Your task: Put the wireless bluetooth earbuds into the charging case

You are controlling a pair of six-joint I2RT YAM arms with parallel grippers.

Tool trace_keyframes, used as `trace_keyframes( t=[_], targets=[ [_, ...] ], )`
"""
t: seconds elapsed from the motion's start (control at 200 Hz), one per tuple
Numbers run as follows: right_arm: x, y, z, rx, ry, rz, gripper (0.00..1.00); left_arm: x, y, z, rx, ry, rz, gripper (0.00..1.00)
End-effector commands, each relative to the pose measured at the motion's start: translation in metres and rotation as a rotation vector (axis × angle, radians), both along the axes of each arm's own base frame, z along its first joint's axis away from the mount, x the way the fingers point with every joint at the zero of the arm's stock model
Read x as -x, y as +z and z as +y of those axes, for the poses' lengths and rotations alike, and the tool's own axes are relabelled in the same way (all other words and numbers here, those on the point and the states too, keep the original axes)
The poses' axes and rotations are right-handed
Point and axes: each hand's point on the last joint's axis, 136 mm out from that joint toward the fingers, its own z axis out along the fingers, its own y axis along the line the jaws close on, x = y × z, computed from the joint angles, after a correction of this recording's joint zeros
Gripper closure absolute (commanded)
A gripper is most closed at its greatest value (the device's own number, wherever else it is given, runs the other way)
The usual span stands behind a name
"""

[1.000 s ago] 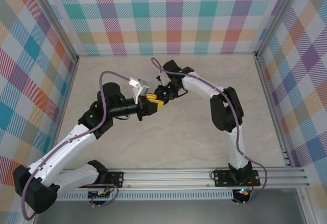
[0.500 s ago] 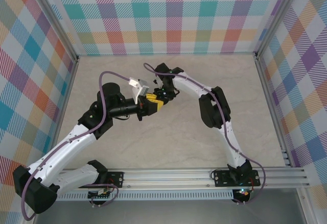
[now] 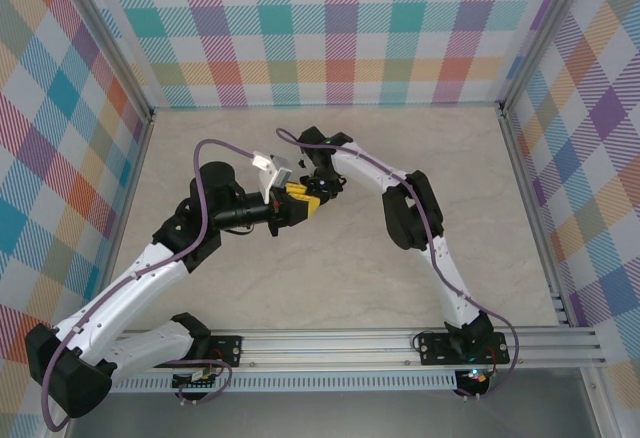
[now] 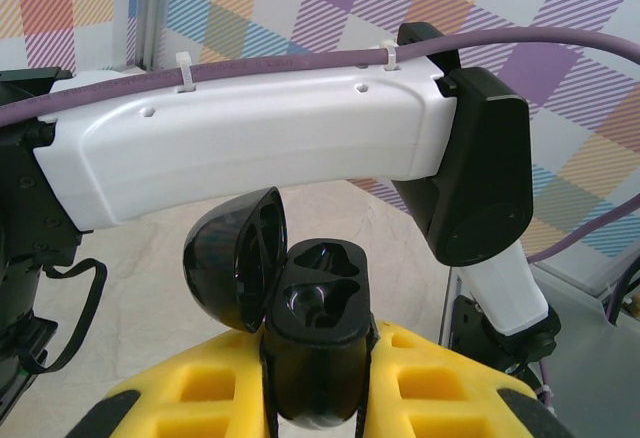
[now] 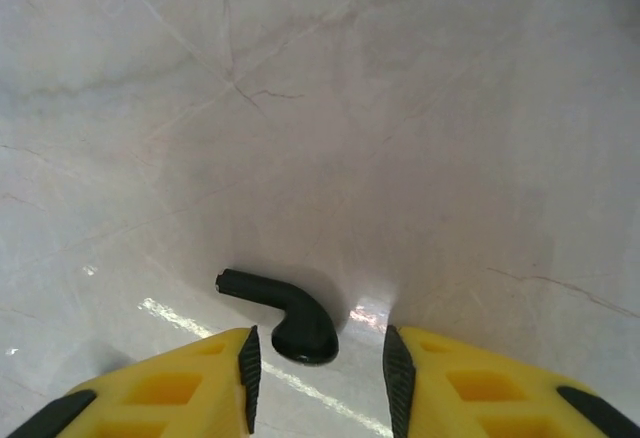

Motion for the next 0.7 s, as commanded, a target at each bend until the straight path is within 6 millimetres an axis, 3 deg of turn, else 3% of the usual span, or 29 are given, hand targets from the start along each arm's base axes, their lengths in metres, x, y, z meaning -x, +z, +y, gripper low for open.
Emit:
trace_keyframes(
  t=[0.0,0.355,0.535,0.7],
  targets=[
    [0.008,-0.015,-0.011,0.089,0.024,0.019,0.64,0.010,0.005,-0.001,0.016,-0.023,-0.014,0.81],
    [0.009,-0.013,-0.020,0.115,0.078,-0.022,0.74,0.009,0.003,-0.001,0.013,-0.022,-0.005,0.81],
    [0.019,-0.006,-0.033,0.103,0.162,-0.053,0.76,0.009,0.002,-0.001,0.010,-0.021,-0.003,0.81],
    [0.027,-0.003,-0.057,0.114,0.193,-0.049,0.76,0.008,0.000,-0.002,0.011,-0.025,0.003,0.81]
  ],
)
